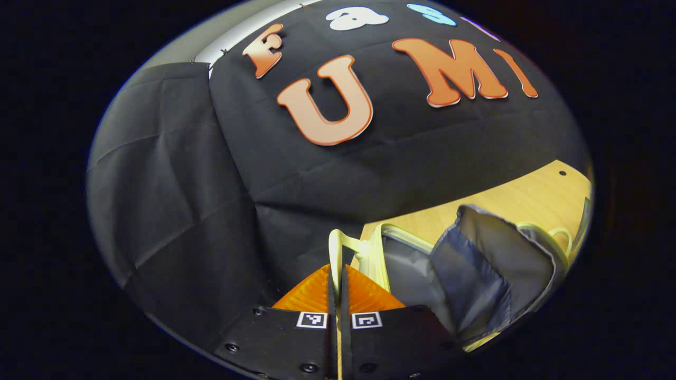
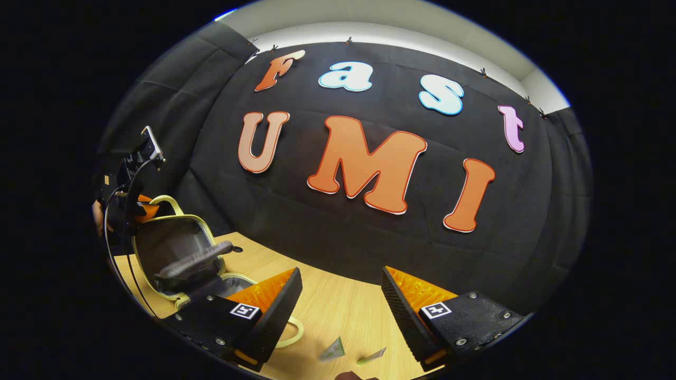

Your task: First open the suitcase, pack the skin care products into it, and then close the suitcase.

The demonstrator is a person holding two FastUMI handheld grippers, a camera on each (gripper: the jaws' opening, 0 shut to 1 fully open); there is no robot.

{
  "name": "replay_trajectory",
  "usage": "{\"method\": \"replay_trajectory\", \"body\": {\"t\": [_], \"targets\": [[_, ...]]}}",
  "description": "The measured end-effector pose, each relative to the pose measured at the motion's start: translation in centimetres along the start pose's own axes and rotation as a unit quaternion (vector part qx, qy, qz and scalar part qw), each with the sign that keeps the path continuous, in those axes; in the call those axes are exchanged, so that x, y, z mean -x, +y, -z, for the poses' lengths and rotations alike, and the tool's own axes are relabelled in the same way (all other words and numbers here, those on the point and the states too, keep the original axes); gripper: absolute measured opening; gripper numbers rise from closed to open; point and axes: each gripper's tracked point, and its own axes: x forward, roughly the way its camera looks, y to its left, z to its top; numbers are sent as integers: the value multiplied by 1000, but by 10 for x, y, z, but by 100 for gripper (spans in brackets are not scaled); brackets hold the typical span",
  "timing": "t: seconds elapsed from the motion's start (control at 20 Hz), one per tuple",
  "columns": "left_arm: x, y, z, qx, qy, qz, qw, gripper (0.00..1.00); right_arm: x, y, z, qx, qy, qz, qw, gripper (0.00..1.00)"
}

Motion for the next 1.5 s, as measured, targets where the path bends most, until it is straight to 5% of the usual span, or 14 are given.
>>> {"method": "replay_trajectory", "body": {"t": [0.45, 0.6, 0.7, 0.8, 0.95, 1.05, 1.1, 1.15, 1.5], "targets": [[-42, -11, 85, 19, 91, -6, 996, 3, -2, 21, -3, 30, 11, -7, 999, 96], [-44, -11, 104, 17, 100, -17, 995, 20, 1, 15, -1, 30, 15, -1, 999, 95], [-35, -28, 91, 23, 82, -8, 996, 23, 4, 5, 5, 27, 18, 9, 999, 95], [-20, -52, 63, 37, 53, 8, 998, 54, 8, -5, 9, 25, 20, 18, 999, 96], [9, -99, 12, 64, -3, 45, 997, 69, 12, -24, 18, 17, 20, 30, 999, 95], [31, -136, -14, 71, -29, 74, 994, 63, 15, -36, 26, 3, 24, 34, 999, 95], [40, -156, -27, 68, -40, 88, 993, 82, 17, -43, 31, -2, 25, 37, 999, 95], [47, -175, -39, 62, -48, 103, 992, 78, 18, -49, 33, -5, 27, 39, 999, 96], [111, -324, -83, 41, -85, 218, 971, 98, 27, -115, 55, -16, 33, 53, 998, 96]]}}
